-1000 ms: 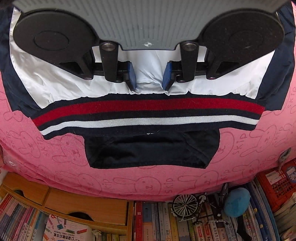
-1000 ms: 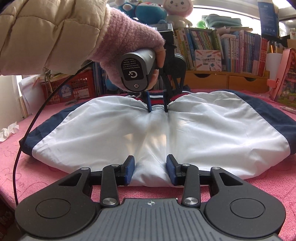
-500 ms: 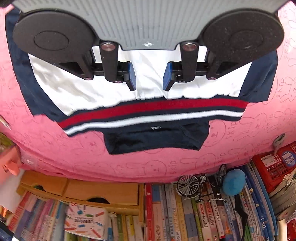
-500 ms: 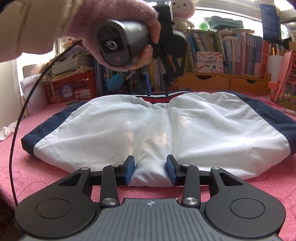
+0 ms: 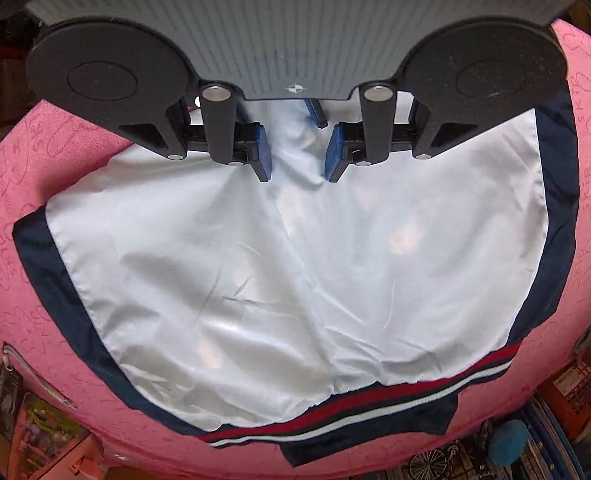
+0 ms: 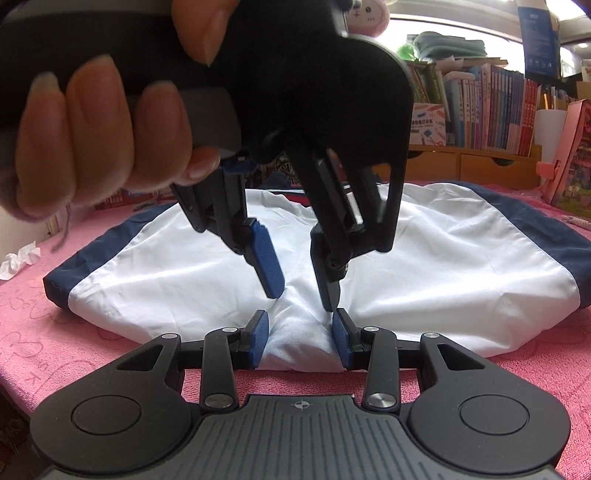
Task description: Fold clothes
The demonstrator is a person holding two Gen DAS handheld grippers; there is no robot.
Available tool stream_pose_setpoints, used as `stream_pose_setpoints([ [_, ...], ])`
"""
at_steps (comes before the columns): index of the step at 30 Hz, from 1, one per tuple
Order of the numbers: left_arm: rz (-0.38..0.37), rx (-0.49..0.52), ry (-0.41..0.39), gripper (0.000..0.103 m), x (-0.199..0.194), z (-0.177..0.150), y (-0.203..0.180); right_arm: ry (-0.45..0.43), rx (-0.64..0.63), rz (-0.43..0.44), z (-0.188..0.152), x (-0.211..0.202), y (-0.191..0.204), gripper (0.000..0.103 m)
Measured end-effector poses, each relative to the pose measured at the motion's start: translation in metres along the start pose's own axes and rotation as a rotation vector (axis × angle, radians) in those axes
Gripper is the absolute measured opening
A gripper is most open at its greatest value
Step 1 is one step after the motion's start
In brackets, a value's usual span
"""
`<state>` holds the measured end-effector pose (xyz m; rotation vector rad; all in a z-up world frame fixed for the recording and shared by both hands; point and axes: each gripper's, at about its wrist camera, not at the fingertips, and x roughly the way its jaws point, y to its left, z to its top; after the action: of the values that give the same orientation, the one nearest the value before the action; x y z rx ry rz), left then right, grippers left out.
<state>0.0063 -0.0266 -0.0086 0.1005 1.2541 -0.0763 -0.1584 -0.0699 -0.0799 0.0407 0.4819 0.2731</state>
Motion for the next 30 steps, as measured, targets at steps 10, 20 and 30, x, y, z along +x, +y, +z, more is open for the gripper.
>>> stream_pose_setpoints([
  [10, 0.046, -0.059, -0.114, 0.036, 0.015, 0.049, 0.013, -0.001, -0.001, -0.008, 0.001, 0.001, 0.002, 0.039],
  [20, 0.065, -0.216, -0.232, 0.035, 0.043, 0.115, 0.053, -0.013, -0.012, -0.019, -0.006, -0.005, 0.009, 0.039],
  [30, 0.042, -0.125, -0.274, 0.034, 0.011, 0.079, 0.041, -0.018, -0.014, -0.011, -0.007, -0.007, 0.008, 0.039],
])
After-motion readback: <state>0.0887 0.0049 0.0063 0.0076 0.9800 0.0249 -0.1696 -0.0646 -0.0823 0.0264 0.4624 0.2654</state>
